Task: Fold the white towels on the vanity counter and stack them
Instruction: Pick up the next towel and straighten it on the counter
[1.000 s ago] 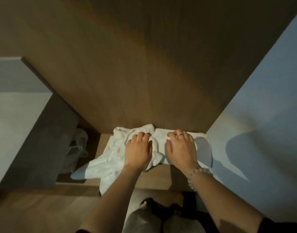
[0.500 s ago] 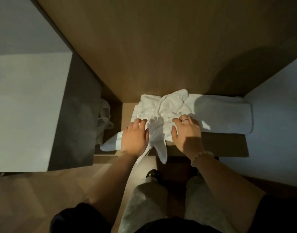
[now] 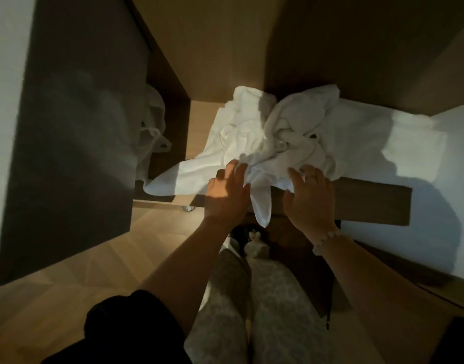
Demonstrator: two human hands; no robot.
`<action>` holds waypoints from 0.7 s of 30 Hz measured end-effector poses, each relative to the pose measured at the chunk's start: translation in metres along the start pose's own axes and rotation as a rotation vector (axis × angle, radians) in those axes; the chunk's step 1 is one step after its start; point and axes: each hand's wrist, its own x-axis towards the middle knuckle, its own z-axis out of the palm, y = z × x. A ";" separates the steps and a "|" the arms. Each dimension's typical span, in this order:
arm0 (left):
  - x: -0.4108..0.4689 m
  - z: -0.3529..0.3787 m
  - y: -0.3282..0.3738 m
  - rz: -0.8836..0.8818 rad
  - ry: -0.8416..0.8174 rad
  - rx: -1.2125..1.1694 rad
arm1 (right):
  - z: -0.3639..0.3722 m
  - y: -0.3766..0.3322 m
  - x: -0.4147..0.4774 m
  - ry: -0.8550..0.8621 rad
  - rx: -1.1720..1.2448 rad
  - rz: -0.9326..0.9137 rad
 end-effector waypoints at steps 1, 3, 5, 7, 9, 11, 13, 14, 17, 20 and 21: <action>0.008 0.008 0.001 0.012 -0.008 0.008 | 0.004 0.002 0.010 -0.042 -0.002 0.037; 0.026 0.025 0.005 0.073 -0.021 0.028 | 0.012 0.008 0.031 -0.120 0.006 0.115; 0.043 0.040 0.006 0.145 -0.046 0.038 | 0.022 0.017 0.048 -0.198 -0.004 0.172; 0.054 0.053 0.005 0.176 -0.075 0.038 | 0.033 0.027 0.060 -0.265 -0.026 0.184; 0.059 0.063 0.002 0.196 -0.072 0.039 | 0.046 0.035 0.065 -0.299 -0.019 0.180; 0.061 0.071 -0.004 0.211 -0.064 0.036 | 0.058 0.042 0.064 -0.287 -0.008 0.166; 0.064 0.076 -0.009 0.226 -0.059 0.045 | 0.064 0.045 0.062 -0.229 0.059 0.158; 0.068 0.078 -0.011 0.224 -0.067 0.047 | 0.065 0.046 0.061 -0.191 0.117 0.167; 0.082 0.083 -0.006 0.182 -0.129 0.010 | 0.066 0.048 0.062 -0.129 0.236 0.167; 0.088 0.080 0.003 0.161 -0.136 0.095 | 0.063 0.050 0.062 -0.111 0.324 0.147; 0.086 0.078 0.004 0.157 -0.119 0.153 | 0.059 0.049 0.061 -0.093 0.372 0.153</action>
